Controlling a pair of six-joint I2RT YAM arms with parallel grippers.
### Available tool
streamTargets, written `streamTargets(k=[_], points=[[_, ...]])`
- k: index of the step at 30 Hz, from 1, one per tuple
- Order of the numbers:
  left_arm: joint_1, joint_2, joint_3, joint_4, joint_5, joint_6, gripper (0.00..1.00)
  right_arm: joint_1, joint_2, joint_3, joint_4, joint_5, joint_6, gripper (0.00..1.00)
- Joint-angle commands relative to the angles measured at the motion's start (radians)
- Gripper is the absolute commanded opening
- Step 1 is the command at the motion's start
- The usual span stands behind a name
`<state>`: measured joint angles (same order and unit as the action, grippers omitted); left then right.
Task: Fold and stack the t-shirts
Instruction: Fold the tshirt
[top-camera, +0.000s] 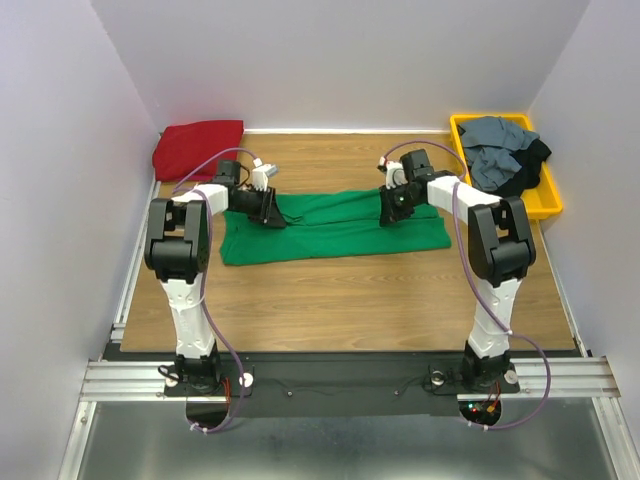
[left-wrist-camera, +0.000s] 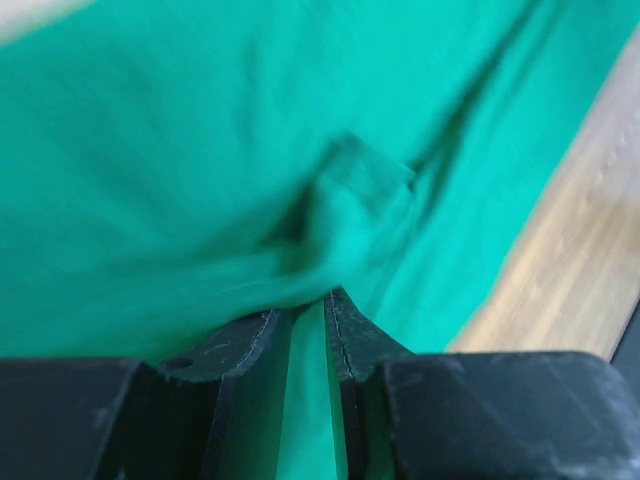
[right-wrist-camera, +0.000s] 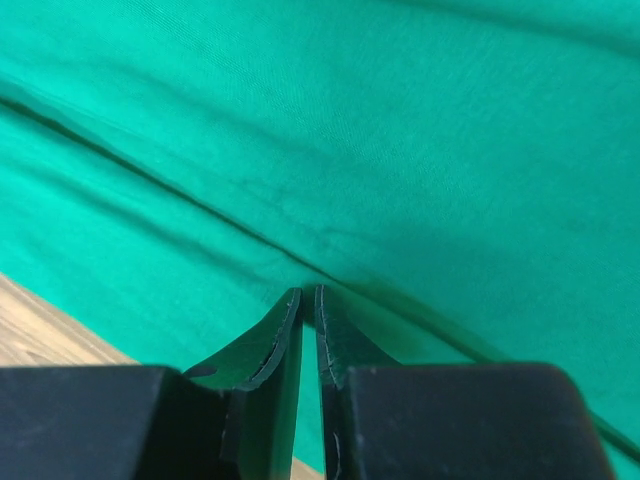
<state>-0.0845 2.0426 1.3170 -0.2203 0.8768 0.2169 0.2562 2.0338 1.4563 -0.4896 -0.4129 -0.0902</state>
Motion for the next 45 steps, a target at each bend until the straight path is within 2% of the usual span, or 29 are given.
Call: streamTargets(k=[1, 6, 12, 18, 23, 25, 31, 37, 45], points=[[0.005, 0.025, 0.125, 0.047, 0.016, -0.043, 0.32, 0.003, 0.023, -0.01, -0.012, 0.017, -0.028, 0.16], [0.005, 0.068, 0.227, 0.078, 0.034, -0.088, 0.36, 0.003, 0.04, -0.007, -0.02, 0.011, -0.028, 0.16], [0.009, 0.088, 0.266, 0.091, 0.001, -0.117, 0.42, 0.003, 0.014, 0.038, -0.03, 0.003, -0.029, 0.16], [0.017, -0.126, 0.089, 0.099, -0.051, -0.037, 0.44, -0.009, 0.008, 0.134, -0.035, 0.011, -0.052, 0.18], [0.034, -0.229, -0.012, 0.078, -0.047, -0.025, 0.44, -0.008, 0.039, 0.202, -0.037, -0.093, -0.033, 0.27], [0.048, -0.234, -0.036, 0.049, -0.047, -0.017, 0.45, -0.002, 0.06, 0.228, -0.035, -0.165, 0.001, 0.33], [0.123, -0.219, -0.108, -0.021, -0.016, 0.012, 0.44, 0.087, 0.141, 0.389, -0.032, -0.237, 0.05, 0.34], [0.15, -0.194, -0.134, -0.056, -0.038, 0.045, 0.44, 0.208, 0.284, 0.576, -0.02, -0.192, 0.041, 0.43], [0.154, -0.159, -0.131, -0.068, -0.038, 0.059, 0.44, 0.291, 0.428, 0.707, -0.012, -0.149, 0.017, 0.44]])
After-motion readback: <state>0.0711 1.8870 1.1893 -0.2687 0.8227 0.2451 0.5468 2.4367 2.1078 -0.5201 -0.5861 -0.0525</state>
